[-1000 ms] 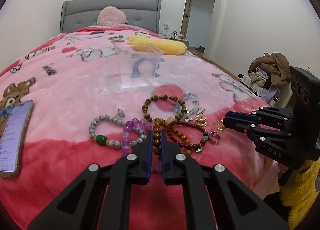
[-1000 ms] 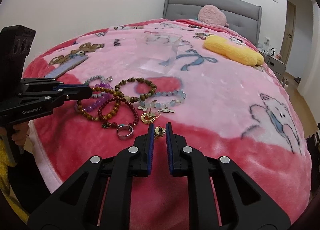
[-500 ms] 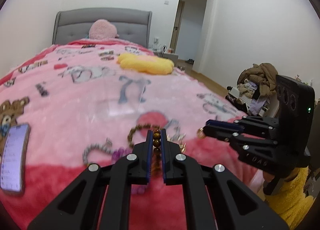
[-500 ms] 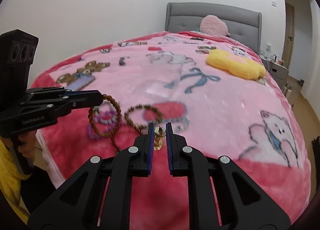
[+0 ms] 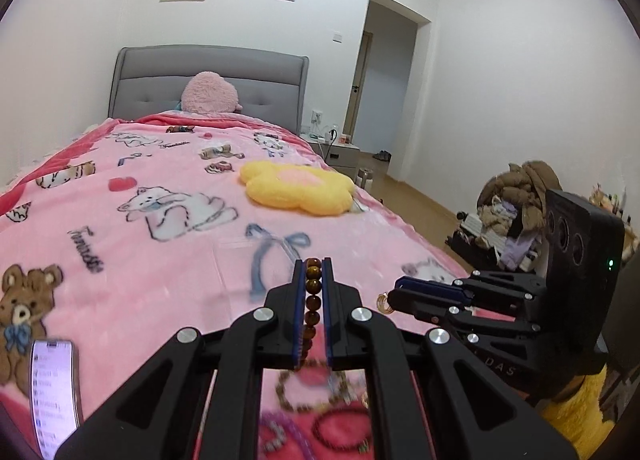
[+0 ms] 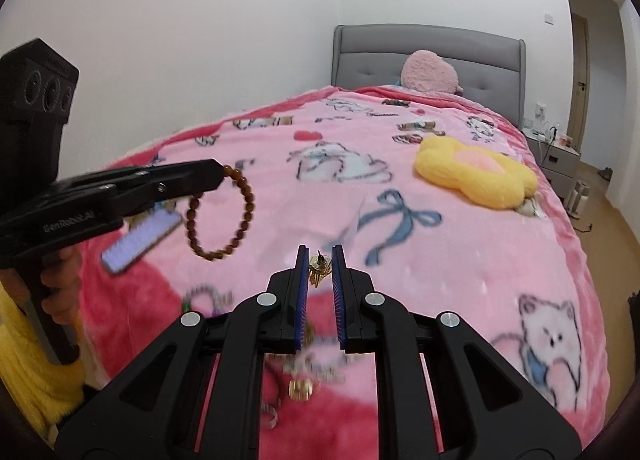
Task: Organize jewelry
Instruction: 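Lift bracelet with left tool while right tool carries earring toward clear box, then open left tool over clear box while right tool releases earring into it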
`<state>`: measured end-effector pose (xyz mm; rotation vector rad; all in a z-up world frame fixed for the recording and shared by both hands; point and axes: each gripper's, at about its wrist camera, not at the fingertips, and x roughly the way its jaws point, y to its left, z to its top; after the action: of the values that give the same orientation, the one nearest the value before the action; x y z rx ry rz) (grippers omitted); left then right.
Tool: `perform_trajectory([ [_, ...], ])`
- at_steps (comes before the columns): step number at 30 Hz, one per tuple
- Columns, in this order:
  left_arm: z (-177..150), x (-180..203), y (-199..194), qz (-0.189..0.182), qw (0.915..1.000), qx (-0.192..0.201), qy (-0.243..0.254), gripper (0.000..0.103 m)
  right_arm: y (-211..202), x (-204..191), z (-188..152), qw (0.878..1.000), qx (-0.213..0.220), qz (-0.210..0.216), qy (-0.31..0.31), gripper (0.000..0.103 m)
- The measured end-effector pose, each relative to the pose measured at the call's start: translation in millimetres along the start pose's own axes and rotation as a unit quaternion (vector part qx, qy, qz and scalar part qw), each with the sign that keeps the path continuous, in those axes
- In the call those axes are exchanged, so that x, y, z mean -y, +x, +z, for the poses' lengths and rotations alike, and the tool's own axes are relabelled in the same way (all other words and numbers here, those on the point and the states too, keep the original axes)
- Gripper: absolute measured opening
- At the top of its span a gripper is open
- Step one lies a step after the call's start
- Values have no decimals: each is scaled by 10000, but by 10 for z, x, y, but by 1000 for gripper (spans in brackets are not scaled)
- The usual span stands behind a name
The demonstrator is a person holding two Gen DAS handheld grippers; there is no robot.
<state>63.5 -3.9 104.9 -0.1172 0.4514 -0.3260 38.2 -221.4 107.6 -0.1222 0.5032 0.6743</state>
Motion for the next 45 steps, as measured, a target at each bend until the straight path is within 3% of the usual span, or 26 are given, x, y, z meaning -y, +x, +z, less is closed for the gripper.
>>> perform_trajectory([
  [9,345,-301,472,75,9996,-63,-268,7,634,93,427,9996,-180,99,184,11],
  [19,87,-593,965,380,9965,-649,-372,7,1104,142,321,9980,-599,147,154,11],
  [39,-115,-664,1080,436,9946,-898,-272,8,1278,20,158,9953,-947,-86,-182,12],
  [45,-80,-705,1015,352,9955,-799,-370,17,1248,20,175,9956,-922,-59,-140,13],
])
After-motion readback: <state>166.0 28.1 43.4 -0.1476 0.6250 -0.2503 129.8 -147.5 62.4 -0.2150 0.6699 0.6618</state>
